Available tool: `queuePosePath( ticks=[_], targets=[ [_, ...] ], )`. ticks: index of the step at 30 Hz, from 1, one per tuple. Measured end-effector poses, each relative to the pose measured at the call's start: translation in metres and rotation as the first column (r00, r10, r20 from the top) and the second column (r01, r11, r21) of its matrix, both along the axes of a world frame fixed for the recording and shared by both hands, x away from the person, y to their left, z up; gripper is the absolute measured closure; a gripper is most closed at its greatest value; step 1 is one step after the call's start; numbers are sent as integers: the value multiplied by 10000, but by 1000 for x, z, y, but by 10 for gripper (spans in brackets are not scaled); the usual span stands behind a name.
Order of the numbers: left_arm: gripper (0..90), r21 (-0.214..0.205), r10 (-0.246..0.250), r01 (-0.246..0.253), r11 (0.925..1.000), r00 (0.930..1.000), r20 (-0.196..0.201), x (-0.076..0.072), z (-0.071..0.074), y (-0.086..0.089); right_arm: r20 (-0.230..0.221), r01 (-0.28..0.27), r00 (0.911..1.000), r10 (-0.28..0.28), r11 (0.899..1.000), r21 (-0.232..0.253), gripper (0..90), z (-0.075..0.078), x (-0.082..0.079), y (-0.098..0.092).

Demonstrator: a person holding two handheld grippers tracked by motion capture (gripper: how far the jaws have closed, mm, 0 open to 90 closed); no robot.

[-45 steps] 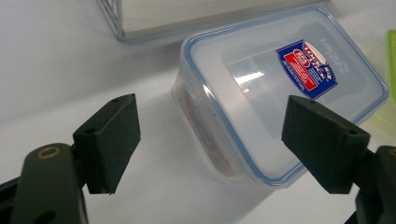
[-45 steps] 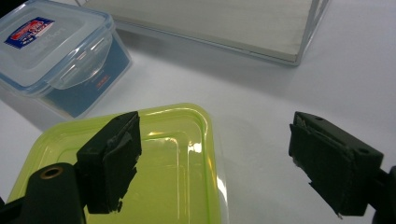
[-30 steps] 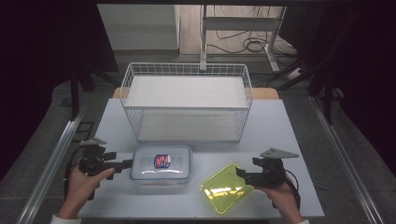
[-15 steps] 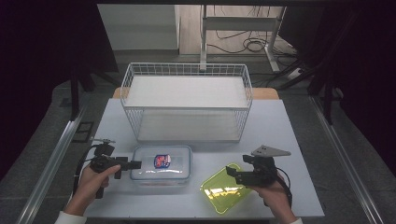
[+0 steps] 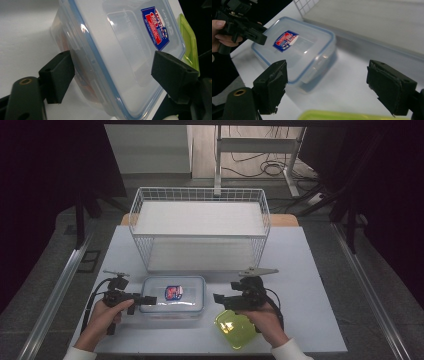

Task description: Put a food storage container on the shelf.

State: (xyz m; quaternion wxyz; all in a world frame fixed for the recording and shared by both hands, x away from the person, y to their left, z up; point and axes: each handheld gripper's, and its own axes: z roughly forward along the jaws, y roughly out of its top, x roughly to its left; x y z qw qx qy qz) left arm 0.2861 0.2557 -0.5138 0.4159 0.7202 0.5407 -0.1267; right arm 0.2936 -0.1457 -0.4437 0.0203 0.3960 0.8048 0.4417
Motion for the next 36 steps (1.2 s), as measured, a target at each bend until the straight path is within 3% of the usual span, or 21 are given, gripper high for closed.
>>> queuePosePath(
  ticks=[4,7,9,11,16,23,29,33,34,35,36],
  targets=[
    [204,-22,54,-54,10000,10000,52,-1,0,0,-401,15,9992,-19,10000,-98,168,-4,7,13],
    [207,-19,86,-86,10000,9999,89,-2,0,0,-963,-37,9953,16,9998,-219,167,-10,15,24],
    [210,-19,98,-98,9999,9999,121,-2,0,0,-1483,-95,9889,34,9991,-404,167,-17,21,34],
    [210,-24,103,-103,9999,9999,133,-3,0,0,-1580,-98,9874,29,9990,-431,167,-18,22,36],
    [211,-20,143,-142,9999,9997,214,-4,-1,0,-2247,-234,9744,86,9977,-633,167,-27,27,51],
    [212,92,80,-84,9999,9990,441,-7,0,-1,-2905,-256,9568,101,9985,-494,165,-41,36,60],
    [213,230,65,-79,9997,9981,620,-10,2,-2,-3191,-246,9477,96,9988,-429,177,-46,41,62],
    [213,284,15,-36,9996,9973,738,-12,3,-3,-3608,-398,9319,375,9992,12,206,-49,44,63],
    [214,284,15,-36,9996,9973,738,-12,3,-3,-3608,-398,9319,375,9992,12,206,-49,44,63],
    [214,288,2,-24,9996,9970,771,-12,3,-3,-3856,-482,9211,533,9986,229,228,-51,46,63],
    [214,303,-11,-14,9995,9969,792,-12,3,-3,-3856,-482,9211,533,9986,229,228,-51,46,63]
  ],
)
